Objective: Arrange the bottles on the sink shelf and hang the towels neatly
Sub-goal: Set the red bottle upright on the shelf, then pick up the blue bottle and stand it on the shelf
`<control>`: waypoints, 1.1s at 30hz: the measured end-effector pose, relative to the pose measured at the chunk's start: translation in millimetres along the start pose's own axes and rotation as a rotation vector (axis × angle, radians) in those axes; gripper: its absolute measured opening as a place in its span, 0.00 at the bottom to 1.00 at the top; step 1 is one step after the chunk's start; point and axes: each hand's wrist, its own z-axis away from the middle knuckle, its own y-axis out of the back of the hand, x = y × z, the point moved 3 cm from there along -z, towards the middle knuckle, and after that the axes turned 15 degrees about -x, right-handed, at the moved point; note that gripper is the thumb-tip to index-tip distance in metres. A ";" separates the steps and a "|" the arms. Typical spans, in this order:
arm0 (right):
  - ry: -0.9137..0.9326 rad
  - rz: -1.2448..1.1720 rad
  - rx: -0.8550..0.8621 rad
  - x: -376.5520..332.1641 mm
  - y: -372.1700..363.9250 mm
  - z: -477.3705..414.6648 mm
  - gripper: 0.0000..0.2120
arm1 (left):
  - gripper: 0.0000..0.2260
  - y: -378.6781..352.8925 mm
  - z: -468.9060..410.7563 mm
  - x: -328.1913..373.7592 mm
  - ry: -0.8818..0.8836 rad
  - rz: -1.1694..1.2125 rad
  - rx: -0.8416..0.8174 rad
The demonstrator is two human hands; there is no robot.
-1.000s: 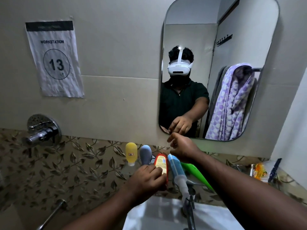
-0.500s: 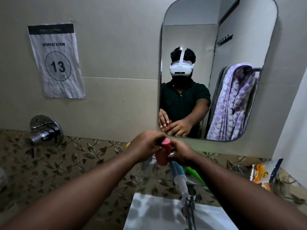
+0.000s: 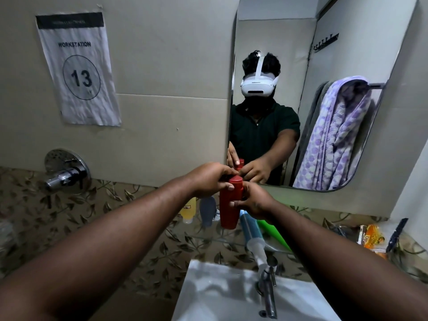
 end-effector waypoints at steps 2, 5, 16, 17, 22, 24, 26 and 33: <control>-0.010 -0.031 -0.023 -0.3 0.1 -1.2 0.19 | 0.23 0.0 -0.9 -0.5 0.004 0.012 -0.008; -0.025 -0.074 -0.035 0.0 0.4 -1.8 0.20 | 0.25 -0.9 -1.5 -1.7 0.012 0.020 -0.010; -0.066 -0.067 -0.041 3.0 -2.2 4.6 0.25 | 0.25 -4.6 4.8 -5.1 0.008 0.103 0.045; -0.067 -0.061 -0.037 3.2 -2.5 4.3 0.25 | 0.25 -5.2 5.1 -4.7 0.008 0.105 0.056; -0.074 -0.049 -0.025 8.8 -1.8 2.4 0.23 | 0.23 -8.6 6.0 -2.1 0.010 0.135 0.085; -0.086 -0.067 -0.032 10.3 -0.3 2.6 0.23 | 0.23 -9.8 6.3 -1.0 0.009 0.131 0.088; -0.090 -0.073 -0.045 9.7 0.5 2.8 0.23 | 0.23 -10.4 6.5 -0.7 0.013 0.135 0.088; -0.068 -0.086 -0.025 9.8 -2.6 1.7 0.24 | 0.24 -11.3 5.1 -4.2 0.026 0.155 0.069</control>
